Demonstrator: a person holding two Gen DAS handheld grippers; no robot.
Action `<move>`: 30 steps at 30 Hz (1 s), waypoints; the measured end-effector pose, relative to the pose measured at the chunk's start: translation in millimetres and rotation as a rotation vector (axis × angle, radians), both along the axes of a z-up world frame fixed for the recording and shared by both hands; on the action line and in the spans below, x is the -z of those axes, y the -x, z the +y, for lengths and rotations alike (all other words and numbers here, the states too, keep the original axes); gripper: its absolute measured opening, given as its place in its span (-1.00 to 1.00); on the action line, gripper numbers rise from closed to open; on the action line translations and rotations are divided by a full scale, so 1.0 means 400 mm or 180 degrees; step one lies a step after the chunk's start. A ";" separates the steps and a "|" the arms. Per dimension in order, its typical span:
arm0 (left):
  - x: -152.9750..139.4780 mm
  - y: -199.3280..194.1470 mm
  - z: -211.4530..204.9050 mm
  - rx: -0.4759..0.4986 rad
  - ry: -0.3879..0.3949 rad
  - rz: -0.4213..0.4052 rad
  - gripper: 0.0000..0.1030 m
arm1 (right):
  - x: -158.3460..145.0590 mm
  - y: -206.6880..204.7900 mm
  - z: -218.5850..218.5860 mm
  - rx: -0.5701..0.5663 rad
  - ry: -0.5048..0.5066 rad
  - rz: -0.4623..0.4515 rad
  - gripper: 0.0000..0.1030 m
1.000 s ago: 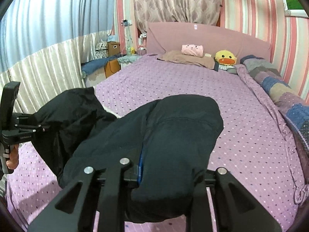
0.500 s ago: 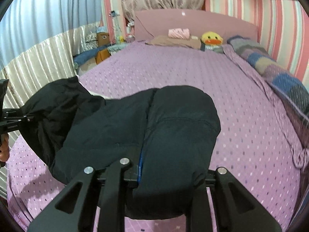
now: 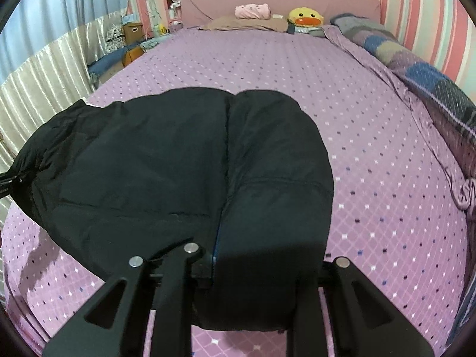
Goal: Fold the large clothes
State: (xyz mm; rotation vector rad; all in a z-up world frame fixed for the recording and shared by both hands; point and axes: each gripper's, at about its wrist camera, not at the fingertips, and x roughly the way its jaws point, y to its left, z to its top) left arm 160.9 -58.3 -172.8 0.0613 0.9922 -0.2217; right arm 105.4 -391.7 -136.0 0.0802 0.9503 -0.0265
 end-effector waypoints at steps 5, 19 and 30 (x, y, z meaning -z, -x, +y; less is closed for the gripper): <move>0.029 -0.012 0.002 -0.0034 0.0015 0.0031 -0.55 | 0.028 0.004 -0.009 0.0040 -0.0052 0.0083 -0.59; 0.044 0.031 0.066 -0.0006 -0.0080 -0.0011 -0.48 | 0.035 0.000 0.001 0.0052 -0.0017 0.0099 -0.57; 0.094 0.032 0.098 -0.0077 -0.0065 0.0035 0.12 | 0.080 -0.012 -0.018 0.0159 -0.0104 0.0208 -0.10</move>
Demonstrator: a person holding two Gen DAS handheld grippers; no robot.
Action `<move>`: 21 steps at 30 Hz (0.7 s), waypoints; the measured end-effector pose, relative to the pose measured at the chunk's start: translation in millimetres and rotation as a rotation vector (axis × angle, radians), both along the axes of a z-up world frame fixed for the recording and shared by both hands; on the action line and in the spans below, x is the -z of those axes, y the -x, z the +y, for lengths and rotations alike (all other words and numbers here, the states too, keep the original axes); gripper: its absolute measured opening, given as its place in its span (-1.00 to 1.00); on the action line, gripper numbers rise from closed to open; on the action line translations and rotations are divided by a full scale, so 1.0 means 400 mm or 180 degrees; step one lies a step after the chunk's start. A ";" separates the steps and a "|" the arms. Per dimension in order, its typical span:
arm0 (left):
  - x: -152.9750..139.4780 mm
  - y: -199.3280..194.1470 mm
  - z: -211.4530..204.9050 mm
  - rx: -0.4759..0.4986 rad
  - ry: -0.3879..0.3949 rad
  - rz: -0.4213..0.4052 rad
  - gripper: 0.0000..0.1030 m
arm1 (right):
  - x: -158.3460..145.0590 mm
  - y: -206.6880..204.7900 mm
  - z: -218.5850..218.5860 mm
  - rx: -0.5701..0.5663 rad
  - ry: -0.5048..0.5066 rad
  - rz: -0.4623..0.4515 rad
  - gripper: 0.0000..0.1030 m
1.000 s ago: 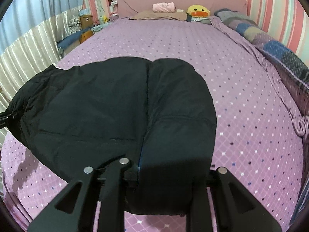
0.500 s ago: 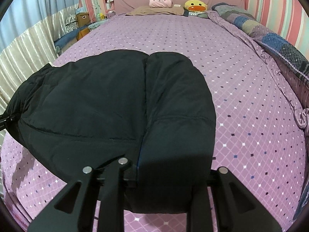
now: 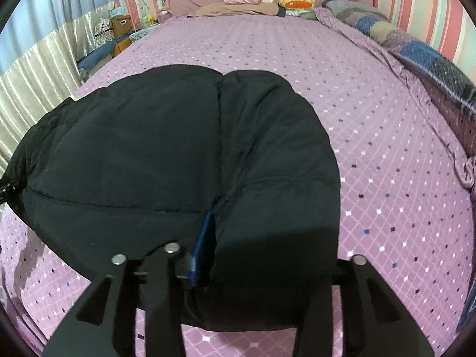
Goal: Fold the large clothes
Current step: 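Lower the folded edge onto the jacket and open both tools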
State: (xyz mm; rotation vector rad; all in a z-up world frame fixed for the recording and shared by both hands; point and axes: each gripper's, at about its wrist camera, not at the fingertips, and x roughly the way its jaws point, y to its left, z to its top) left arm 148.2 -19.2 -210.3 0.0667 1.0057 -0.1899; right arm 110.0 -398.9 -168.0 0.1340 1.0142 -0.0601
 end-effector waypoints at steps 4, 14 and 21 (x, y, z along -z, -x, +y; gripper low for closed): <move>-0.001 0.009 0.025 -0.0107 -0.0031 -0.0072 0.50 | 0.005 0.001 -0.016 0.0073 -0.0015 0.0014 0.22; -0.038 0.011 0.108 -0.0295 -0.0039 -0.0168 0.59 | -0.025 0.064 -0.068 0.0282 -0.0054 -0.0184 0.33; -0.020 0.001 0.151 -0.0493 -0.0020 -0.0137 0.58 | 0.002 0.070 -0.098 0.0403 0.0028 -0.0123 0.25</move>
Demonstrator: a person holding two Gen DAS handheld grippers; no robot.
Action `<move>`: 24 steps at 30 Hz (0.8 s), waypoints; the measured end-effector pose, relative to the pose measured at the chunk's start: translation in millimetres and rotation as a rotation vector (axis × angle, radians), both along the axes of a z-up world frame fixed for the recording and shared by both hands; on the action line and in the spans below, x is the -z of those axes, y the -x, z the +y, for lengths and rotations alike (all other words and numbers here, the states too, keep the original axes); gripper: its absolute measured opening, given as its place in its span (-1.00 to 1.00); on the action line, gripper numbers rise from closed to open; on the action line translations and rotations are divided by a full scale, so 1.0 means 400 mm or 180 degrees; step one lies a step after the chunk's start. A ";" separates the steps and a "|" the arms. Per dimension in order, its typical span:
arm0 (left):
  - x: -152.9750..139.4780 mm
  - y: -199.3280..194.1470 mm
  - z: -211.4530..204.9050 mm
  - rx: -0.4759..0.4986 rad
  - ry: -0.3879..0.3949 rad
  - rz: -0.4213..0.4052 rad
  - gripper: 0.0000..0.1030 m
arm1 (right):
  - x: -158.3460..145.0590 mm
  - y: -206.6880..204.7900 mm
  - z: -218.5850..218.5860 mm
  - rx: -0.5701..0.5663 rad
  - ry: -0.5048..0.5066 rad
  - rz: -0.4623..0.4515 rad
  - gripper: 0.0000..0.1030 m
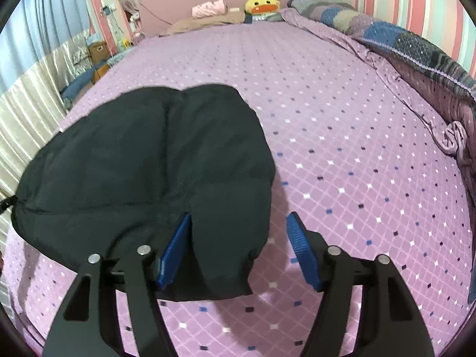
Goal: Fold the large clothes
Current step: 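Lower the folded edge onto the jacket and open both tools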
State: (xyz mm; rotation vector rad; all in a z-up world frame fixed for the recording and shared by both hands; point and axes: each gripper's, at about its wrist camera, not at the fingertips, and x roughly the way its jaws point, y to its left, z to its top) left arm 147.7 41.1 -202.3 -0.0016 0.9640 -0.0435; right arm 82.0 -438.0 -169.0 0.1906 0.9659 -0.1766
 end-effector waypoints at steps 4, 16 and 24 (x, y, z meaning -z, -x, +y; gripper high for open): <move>0.051 0.000 0.009 -0.0023 -0.0076 0.0111 0.58 | 0.049 -0.003 0.013 0.0023 0.0112 0.0115 0.25; 0.096 -0.012 0.014 0.0013 -0.0179 0.0255 0.57 | 0.122 -0.008 -0.004 0.0172 -0.0073 0.0197 0.25; 0.004 0.045 0.003 -0.0034 -0.0322 0.0185 0.94 | 0.017 0.040 0.035 0.0186 -0.0078 -0.0034 0.77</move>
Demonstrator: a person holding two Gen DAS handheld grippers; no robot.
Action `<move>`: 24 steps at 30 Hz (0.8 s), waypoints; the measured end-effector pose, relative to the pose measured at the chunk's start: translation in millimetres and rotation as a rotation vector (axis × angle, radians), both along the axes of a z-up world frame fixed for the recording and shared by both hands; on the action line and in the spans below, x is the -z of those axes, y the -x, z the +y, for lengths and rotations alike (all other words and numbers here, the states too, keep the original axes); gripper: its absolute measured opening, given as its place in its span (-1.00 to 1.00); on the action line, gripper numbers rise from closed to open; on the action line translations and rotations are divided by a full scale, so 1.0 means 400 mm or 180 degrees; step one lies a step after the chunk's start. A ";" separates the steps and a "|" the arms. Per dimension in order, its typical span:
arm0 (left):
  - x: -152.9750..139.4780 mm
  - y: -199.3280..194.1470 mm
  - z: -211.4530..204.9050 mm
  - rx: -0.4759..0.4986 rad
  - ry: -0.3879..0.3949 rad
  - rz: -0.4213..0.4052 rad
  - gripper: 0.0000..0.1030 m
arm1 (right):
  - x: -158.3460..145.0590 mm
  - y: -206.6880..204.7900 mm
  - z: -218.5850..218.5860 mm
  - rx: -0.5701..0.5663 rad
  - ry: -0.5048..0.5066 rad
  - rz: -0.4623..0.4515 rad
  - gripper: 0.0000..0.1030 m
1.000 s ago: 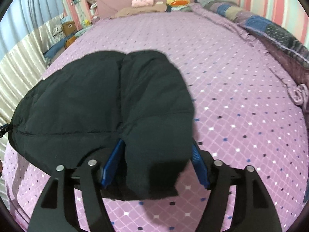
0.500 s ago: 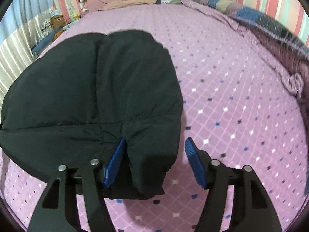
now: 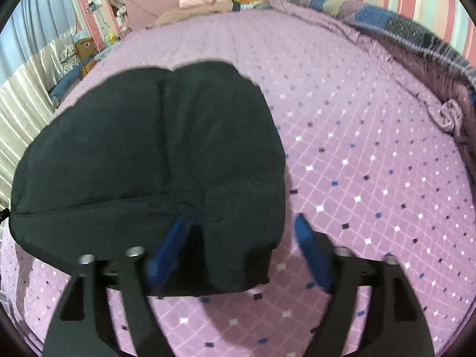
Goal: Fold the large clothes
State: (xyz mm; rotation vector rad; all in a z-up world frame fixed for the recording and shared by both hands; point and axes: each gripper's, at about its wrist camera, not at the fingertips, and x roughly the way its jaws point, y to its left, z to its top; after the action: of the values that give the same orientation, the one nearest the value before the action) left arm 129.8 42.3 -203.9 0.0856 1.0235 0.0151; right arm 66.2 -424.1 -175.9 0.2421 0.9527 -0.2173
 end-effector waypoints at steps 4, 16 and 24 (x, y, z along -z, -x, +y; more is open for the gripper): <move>-0.047 0.033 -0.010 -0.0016 0.0048 -0.0086 0.94 | -0.057 0.022 0.031 0.0033 -0.0057 -0.0180 0.96; -0.245 0.189 -0.091 0.0033 0.0252 -0.0580 0.94 | -0.230 0.110 0.212 -0.0014 0.0272 -0.0605 0.96; -0.349 0.272 -0.156 0.0054 0.0400 -0.0850 0.94 | -0.351 0.184 0.324 -0.0113 0.0301 -0.0793 0.96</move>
State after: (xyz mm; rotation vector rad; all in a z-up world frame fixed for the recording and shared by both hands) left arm 21.1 -19.9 -64.2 -0.0223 0.7548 -0.0522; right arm -7.4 -294.4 -35.5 0.1607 0.6974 -0.1940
